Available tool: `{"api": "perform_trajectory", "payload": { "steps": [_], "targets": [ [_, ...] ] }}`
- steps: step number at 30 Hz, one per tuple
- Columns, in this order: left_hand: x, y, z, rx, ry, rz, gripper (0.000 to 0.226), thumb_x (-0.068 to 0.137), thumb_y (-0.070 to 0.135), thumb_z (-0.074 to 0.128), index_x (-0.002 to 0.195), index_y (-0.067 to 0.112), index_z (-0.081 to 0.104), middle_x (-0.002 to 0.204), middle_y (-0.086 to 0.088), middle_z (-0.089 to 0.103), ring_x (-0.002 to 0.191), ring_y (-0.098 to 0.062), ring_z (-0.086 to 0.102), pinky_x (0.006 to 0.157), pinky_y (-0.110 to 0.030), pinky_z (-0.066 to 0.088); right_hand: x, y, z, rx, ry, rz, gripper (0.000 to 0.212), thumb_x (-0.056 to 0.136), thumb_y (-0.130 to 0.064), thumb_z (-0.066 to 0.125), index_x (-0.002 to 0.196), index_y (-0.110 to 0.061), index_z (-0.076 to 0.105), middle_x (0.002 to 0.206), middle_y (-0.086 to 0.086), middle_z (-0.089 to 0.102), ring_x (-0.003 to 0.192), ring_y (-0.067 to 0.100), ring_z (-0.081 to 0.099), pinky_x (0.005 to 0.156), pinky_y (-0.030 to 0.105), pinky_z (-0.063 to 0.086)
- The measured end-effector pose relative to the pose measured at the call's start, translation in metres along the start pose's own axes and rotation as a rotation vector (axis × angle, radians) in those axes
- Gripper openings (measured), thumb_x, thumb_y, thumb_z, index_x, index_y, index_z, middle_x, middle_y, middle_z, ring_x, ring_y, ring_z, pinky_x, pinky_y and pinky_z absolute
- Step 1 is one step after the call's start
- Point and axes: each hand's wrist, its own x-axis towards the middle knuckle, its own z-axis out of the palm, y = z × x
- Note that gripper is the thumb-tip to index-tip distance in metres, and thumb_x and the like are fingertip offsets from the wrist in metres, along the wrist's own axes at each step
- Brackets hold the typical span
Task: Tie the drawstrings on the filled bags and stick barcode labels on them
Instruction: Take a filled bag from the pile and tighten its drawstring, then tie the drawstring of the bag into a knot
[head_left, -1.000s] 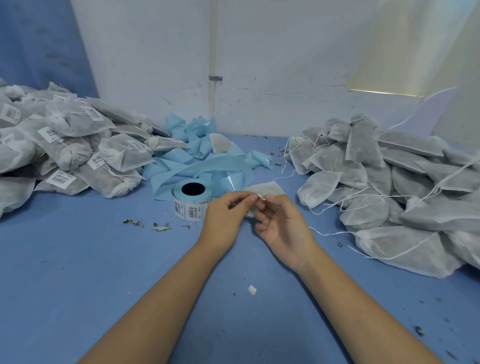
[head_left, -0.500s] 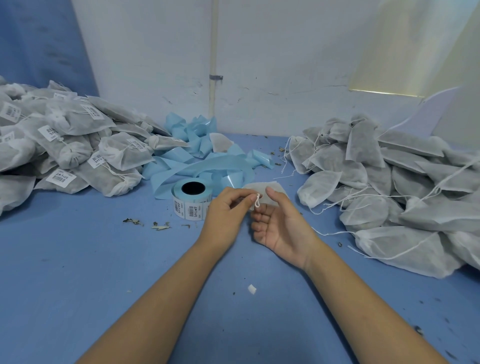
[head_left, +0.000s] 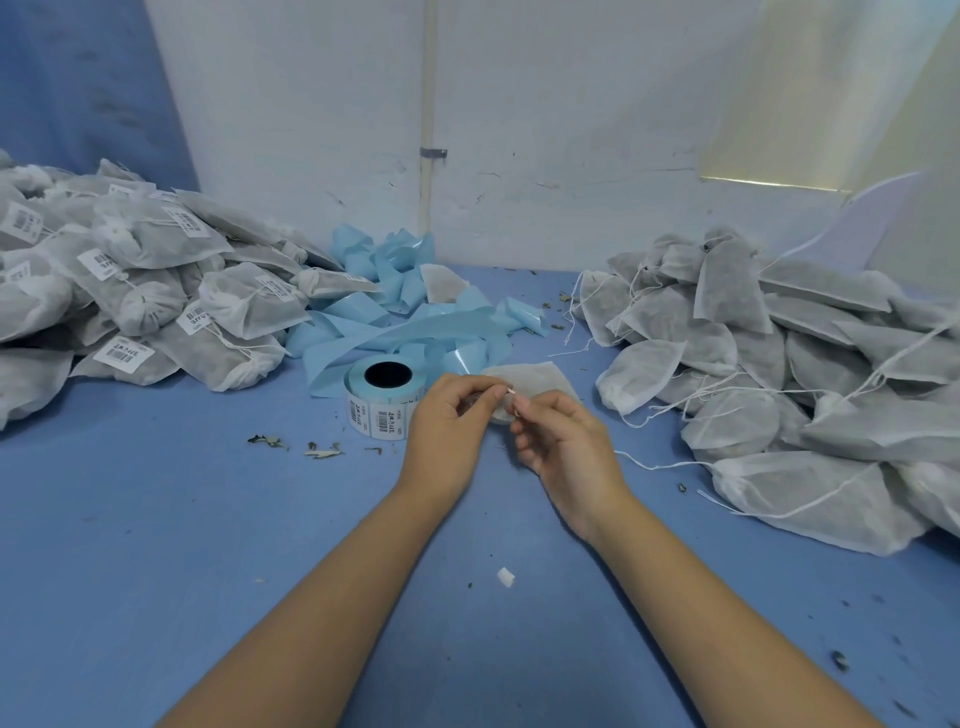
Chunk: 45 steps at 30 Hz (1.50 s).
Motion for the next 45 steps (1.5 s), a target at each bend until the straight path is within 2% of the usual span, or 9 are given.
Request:
{"api": "perform_trajectory", "payload": {
  "steps": [7, 16, 21, 25, 28, 32, 38, 41, 45],
  "targets": [
    [0.002, -0.002, 0.000, 0.133, 0.070, -0.016, 0.009, 0.088, 0.011, 0.064, 0.092, 0.013, 0.073, 0.088, 0.003, 0.056, 0.079, 0.000, 0.054, 0.074, -0.003, 0.038, -0.002, 0.000, -0.001, -0.139, 0.283, -0.266, 0.024, 0.086, -0.002, 0.064, 0.064, -0.009, 0.056, 0.060, 0.003, 0.052, 0.049, 0.007, 0.043, 0.049, 0.014, 0.036],
    [-0.001, -0.003, 0.003, 0.381, 0.052, 0.059, 0.013, 0.090, 0.024, 0.063, 0.095, 0.015, 0.071, 0.089, 0.008, 0.060, 0.094, -0.012, 0.042, 0.076, -0.014, 0.029, 0.000, -0.003, -0.002, 0.230, 0.320, -0.117, 0.015, 0.089, -0.012, 0.064, 0.074, -0.014, 0.060, 0.064, -0.003, 0.063, 0.050, 0.006, 0.047, 0.050, 0.014, 0.041],
    [-0.002, -0.002, 0.005, 0.468, 0.089, 0.075, 0.014, 0.083, 0.018, 0.069, 0.096, 0.014, 0.065, 0.091, 0.007, 0.055, 0.099, -0.012, 0.037, 0.080, -0.013, 0.027, 0.000, -0.007, -0.003, 0.225, 0.176, -0.016, 0.015, 0.088, -0.013, 0.061, 0.073, -0.013, 0.061, 0.063, -0.002, 0.059, 0.050, 0.006, 0.047, 0.052, 0.015, 0.040],
    [-0.004, 0.004, 0.002, 0.332, 0.238, 0.146, 0.023, 0.079, -0.005, 0.062, 0.092, 0.014, 0.060, 0.096, 0.003, 0.049, 0.090, -0.004, 0.046, 0.083, -0.021, 0.040, -0.001, -0.008, 0.001, 0.269, -0.040, 0.107, 0.007, 0.071, -0.018, 0.066, 0.067, -0.014, 0.069, 0.064, 0.000, 0.058, 0.055, 0.009, 0.048, 0.053, 0.016, 0.043],
    [-0.004, 0.009, -0.002, 0.184, 0.334, 0.201, 0.047, 0.075, -0.019, 0.050, 0.106, 0.016, 0.057, 0.112, 0.001, 0.037, 0.096, 0.005, 0.049, 0.082, -0.006, 0.040, -0.002, -0.008, 0.002, 0.317, -0.112, 0.156, 0.008, 0.068, -0.018, 0.066, 0.062, -0.015, 0.071, 0.066, 0.000, 0.057, 0.059, 0.010, 0.049, 0.053, 0.017, 0.044],
    [0.001, 0.010, -0.007, 0.058, 0.407, 0.130, 0.035, 0.086, -0.006, 0.054, 0.117, 0.009, 0.061, 0.123, 0.004, 0.042, 0.105, 0.012, 0.047, 0.083, -0.004, 0.040, -0.001, -0.010, -0.002, 0.396, -0.134, 0.186, 0.002, 0.068, -0.015, 0.066, 0.067, -0.013, 0.065, 0.068, 0.000, 0.057, 0.061, 0.011, 0.049, 0.054, 0.018, 0.045],
    [0.005, 0.019, -0.005, -0.139, 0.412, 0.033, 0.021, 0.099, 0.016, 0.043, 0.102, 0.028, 0.061, 0.100, 0.016, 0.064, 0.090, 0.007, 0.056, 0.078, -0.004, 0.041, -0.002, -0.007, -0.001, 0.185, -0.014, 0.085, 0.015, 0.081, -0.005, 0.061, 0.073, -0.016, 0.055, 0.070, -0.004, 0.060, 0.059, 0.010, 0.053, 0.054, 0.018, 0.042],
    [0.010, 0.022, -0.003, -0.292, 0.436, -0.113, 0.022, 0.099, 0.024, 0.042, 0.095, 0.034, 0.060, 0.101, 0.011, 0.064, 0.094, -0.005, 0.058, 0.084, -0.019, 0.045, -0.003, -0.005, 0.004, 0.035, 0.029, 0.032, 0.019, 0.083, -0.006, 0.062, 0.070, -0.018, 0.055, 0.072, -0.008, 0.061, 0.072, 0.009, 0.054, 0.062, 0.018, 0.042],
    [0.013, 0.023, -0.004, -0.472, 0.483, -0.290, 0.025, 0.096, 0.023, 0.045, 0.075, 0.030, 0.056, 0.083, 0.004, 0.060, 0.082, -0.016, 0.056, 0.074, -0.031, 0.044, -0.004, -0.002, 0.008, 0.013, 0.037, 0.024, 0.021, 0.083, -0.005, 0.064, 0.069, -0.018, 0.057, 0.075, -0.007, 0.065, 0.079, 0.008, 0.059, 0.073, 0.020, 0.047]
  ]
}}
